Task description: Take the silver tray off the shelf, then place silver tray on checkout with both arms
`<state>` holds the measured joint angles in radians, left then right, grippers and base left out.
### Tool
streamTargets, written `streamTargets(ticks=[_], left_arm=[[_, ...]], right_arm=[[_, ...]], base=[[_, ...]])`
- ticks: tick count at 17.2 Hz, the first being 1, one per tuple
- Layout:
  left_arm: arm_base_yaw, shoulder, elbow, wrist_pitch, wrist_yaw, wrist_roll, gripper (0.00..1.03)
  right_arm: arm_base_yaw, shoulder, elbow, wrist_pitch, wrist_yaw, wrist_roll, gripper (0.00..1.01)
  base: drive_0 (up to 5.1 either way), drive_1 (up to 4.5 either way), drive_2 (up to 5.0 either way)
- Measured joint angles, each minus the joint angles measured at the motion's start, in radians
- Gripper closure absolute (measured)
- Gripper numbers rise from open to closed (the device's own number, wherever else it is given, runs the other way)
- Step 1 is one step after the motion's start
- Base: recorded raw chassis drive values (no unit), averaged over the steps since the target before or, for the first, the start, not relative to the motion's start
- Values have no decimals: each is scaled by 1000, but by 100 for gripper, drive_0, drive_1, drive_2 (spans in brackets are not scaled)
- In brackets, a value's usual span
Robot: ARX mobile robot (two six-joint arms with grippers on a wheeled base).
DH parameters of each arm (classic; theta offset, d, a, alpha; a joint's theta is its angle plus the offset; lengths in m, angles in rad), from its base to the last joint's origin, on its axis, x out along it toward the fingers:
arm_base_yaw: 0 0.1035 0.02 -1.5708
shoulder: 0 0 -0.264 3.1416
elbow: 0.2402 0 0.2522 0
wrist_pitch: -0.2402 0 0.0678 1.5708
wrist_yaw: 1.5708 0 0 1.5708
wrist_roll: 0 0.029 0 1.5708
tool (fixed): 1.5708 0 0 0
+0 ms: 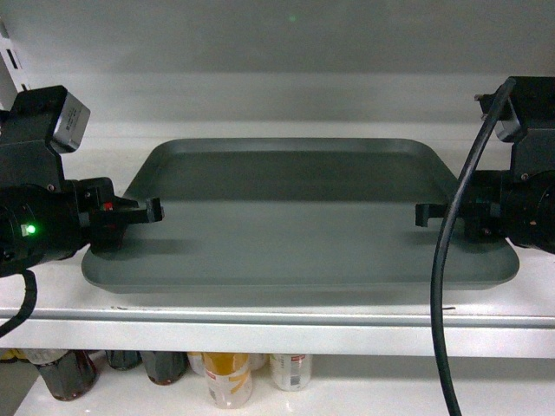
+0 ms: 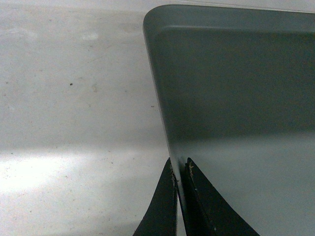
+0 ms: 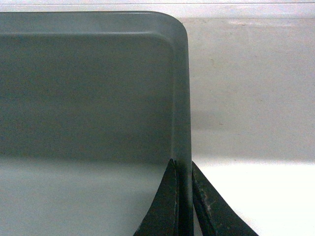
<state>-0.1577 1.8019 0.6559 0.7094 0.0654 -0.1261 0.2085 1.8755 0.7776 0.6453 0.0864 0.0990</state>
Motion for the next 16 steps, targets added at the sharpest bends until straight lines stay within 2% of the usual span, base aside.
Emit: streamTargets(ticks=[8, 16], left_arm=[[-7, -106, -16, -91, -6, 3, 99], [-14, -226, -35, -177, -7, 21, 99]], right_arm=[[2, -115, -21, -103, -2, -7, 98], [3, -237, -55, -180, -11, 1, 98]], base=[[0, 0, 0], [0, 0, 0]])
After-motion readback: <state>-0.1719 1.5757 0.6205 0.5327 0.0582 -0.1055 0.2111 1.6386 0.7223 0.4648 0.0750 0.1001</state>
